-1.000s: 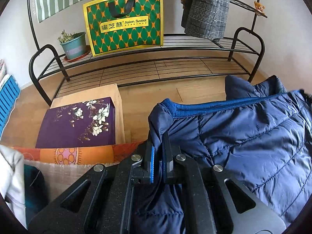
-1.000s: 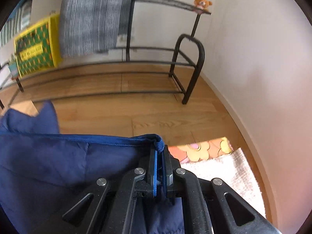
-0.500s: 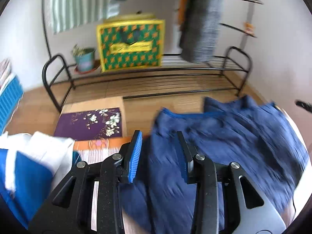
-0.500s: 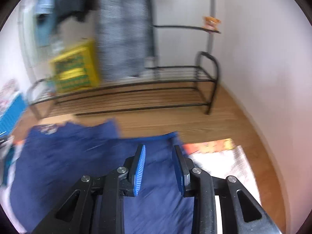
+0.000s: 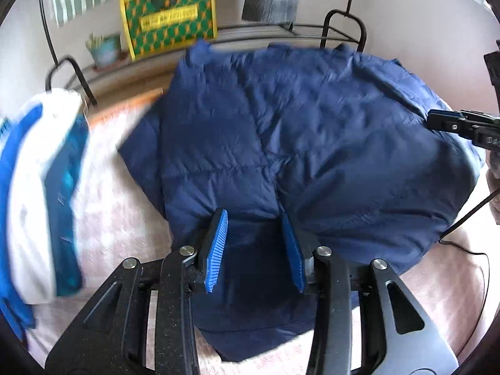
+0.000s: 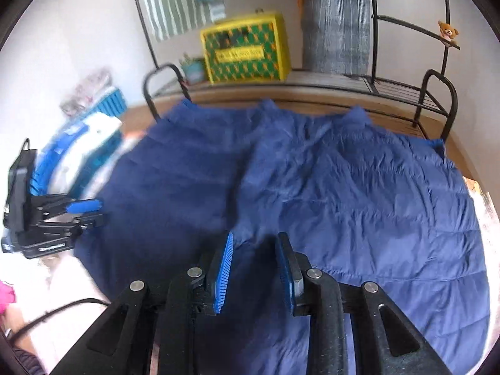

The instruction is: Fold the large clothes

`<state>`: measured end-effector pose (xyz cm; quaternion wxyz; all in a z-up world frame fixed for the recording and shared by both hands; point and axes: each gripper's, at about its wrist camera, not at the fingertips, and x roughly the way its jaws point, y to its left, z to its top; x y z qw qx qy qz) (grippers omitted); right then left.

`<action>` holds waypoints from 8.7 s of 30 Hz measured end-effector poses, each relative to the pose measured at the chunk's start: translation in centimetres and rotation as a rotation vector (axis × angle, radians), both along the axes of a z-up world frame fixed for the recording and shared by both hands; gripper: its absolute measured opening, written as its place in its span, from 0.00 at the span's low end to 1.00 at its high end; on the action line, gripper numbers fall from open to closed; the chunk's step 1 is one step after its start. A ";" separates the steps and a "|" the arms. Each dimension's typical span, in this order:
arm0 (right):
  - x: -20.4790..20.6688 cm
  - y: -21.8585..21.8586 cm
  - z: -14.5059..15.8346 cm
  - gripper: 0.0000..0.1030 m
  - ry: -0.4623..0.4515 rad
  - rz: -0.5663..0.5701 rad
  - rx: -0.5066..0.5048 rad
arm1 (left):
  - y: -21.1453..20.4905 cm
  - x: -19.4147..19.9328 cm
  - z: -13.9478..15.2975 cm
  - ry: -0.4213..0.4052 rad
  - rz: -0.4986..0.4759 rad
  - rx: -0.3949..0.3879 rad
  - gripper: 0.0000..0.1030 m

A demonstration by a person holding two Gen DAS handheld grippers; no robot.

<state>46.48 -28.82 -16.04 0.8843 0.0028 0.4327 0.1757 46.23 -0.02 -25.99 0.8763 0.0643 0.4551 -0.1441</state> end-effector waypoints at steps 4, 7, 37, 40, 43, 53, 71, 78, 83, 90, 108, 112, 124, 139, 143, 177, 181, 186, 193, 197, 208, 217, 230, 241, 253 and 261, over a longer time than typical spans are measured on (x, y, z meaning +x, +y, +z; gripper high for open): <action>2.1 -2.5 -3.6 0.22 0.084 -0.133 0.085 | -0.8 -0.8 0.0 -0.034 -0.014 0.047 0.39; 1.0 -4.7 -2.7 0.24 0.083 -0.178 0.173 | -0.9 -1.1 1.3 -0.034 -0.033 0.073 0.39; -9.7 -22.5 -6.7 0.79 0.107 -0.736 0.591 | -20.3 10.9 -1.3 -0.115 -0.095 0.084 0.39; -8.9 -21.9 -6.5 0.47 0.103 -0.739 0.505 | -20.6 10.8 -1.1 -0.132 -0.098 0.099 0.39; -8.7 -21.4 -6.4 0.18 0.105 -0.731 0.526 | -19.2 10.1 0.7 -0.131 -0.059 0.029 0.39; -9.6 -18.5 0.8 0.11 -0.060 -0.633 0.343 | -17.3 1.7 2.9 -0.066 -0.136 -0.083 0.39; -8.8 -7.8 12.3 0.09 -0.268 -0.341 0.036 | -4.6 -6.4 9.5 -0.159 -0.021 -0.229 0.38; -9.2 2.0 15.3 0.09 -0.346 -0.098 -0.112 | 7.0 -11.6 13.0 -0.225 0.164 -0.247 0.38; -9.4 10.6 15.0 0.09 -0.356 0.088 -0.199 | 12.9 -14.2 13.4 -0.235 0.268 -0.257 0.38; -9.7 22.4 9.4 0.09 -0.290 0.334 -0.310 | 17.6 -15.9 12.2 -0.226 0.358 -0.287 0.38; -11.2 22.6 8.1 0.31 -0.142 0.444 -0.097 | 14.8 -11.6 13.3 -0.214 0.263 -0.301 0.38; -12.2 16.1 9.2 0.45 -0.152 0.284 -0.032 | 13.0 -8.3 13.3 -0.164 0.214 -0.327 0.38; -8.4 4.4 4.3 0.70 0.069 -0.048 0.100 | 7.0 -3.8 1.8 0.040 0.141 -0.156 0.38; -7.4 3.3 6.9 0.33 0.044 0.023 0.011 | 6.9 -4.6 10.4 -0.089 0.103 -0.195 0.38; -6.0 3.3 10.1 0.33 -0.109 0.010 0.019 | 5.5 -0.4 13.2 -0.168 0.135 -0.175 0.38; 5.9 -2.0 2.3 1.00 0.009 0.037 0.332 | 13.9 7.4 5.7 0.171 0.184 -0.596 0.74; 6.4 -2.8 0.0 1.00 0.118 0.056 0.394 | 13.9 6.7 4.5 0.230 0.190 -0.636 0.74; 6.9 -2.0 -1.9 1.00 0.184 0.084 0.424 | 11.8 6.2 3.4 0.246 0.241 -0.465 0.74; 6.9 -0.7 -3.4 0.99 0.236 0.119 0.431 | 14.0 7.9 0.2 0.340 0.340 -0.653 0.74; 6.9 -0.7 -4.0 1.00 0.236 0.129 0.458 | 14.0 8.6 -0.9 0.342 0.336 -0.682 0.74; 8.9 -0.5 -5.4 0.76 0.266 0.154 0.674 | 13.9 9.7 -2.1 0.282 0.295 -0.779 0.65; 9.0 0.3 -5.4 0.68 0.281 0.190 0.654 | 13.0 10.0 -2.4 0.262 0.290 -0.748 0.51; 7.2 2.9 0.0 0.27 0.183 0.134 0.457 | 8.9 7.9 2.7 0.094 0.259 -0.569 0.14; 2.4 4.3 7.6 0.22 0.100 0.159 0.330 | 8.7 3.9 6.8 0.065 0.223 -0.589 0.13; -3.0 6.8 16.1 0.22 -0.008 0.199 0.268 | 11.4 -1.5 13.5 -0.014 0.204 -0.645 0.13; -4.5 11.9 21.8 0.22 -0.087 0.260 0.266 | 17.0 -4.5 18.7 -0.104 0.232 -0.658 0.13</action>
